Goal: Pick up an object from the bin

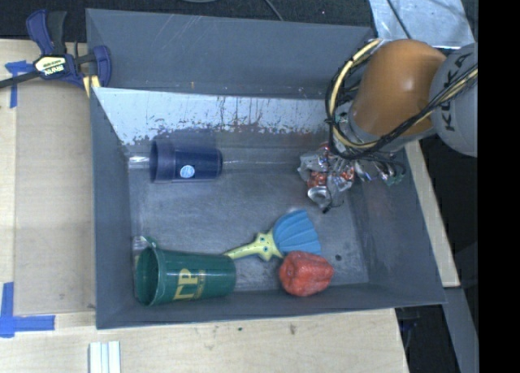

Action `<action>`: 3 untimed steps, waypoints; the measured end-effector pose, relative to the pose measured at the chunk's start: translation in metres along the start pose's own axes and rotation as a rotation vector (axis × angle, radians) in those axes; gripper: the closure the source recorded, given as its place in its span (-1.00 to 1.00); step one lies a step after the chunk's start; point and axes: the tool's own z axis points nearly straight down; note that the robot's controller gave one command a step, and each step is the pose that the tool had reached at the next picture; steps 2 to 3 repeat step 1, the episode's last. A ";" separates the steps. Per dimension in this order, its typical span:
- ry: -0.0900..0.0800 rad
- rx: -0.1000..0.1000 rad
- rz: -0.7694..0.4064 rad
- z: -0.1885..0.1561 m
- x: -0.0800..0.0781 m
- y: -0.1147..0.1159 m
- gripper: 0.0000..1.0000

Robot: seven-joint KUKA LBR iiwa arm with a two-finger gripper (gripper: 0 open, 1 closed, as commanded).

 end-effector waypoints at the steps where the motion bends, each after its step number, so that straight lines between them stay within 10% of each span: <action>1: -0.006 0.003 -0.049 -0.135 0.009 0.005 1.00; 3: -0.006 0.003 -0.049 -0.135 0.009 0.005 1.00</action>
Offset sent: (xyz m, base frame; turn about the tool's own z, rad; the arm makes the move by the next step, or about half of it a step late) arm 0.0000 0.0000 0.0000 0.0000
